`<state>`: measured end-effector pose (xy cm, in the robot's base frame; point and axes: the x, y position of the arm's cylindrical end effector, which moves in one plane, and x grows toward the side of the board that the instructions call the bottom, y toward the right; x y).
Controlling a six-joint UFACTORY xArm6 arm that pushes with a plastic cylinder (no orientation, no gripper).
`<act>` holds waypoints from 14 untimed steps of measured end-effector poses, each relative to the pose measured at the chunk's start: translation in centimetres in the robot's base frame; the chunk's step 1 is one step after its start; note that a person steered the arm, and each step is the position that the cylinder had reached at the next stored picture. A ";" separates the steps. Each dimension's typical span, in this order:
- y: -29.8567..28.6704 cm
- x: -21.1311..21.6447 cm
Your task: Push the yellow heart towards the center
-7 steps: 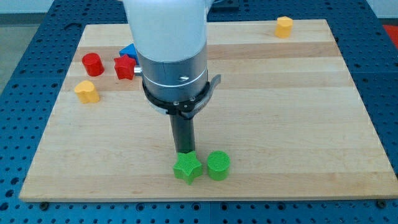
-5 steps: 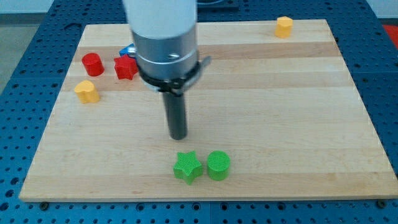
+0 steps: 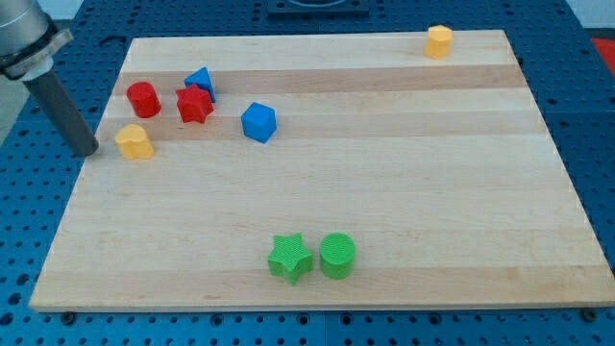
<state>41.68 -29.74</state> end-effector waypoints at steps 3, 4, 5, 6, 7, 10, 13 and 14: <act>7.3 0.5; 7.4 1.9; 7.4 3.5; 7.4 3.9; 7.4 3.9; 12.0 4.0; 14.8 6.8; 19.7 6.3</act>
<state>48.00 -10.03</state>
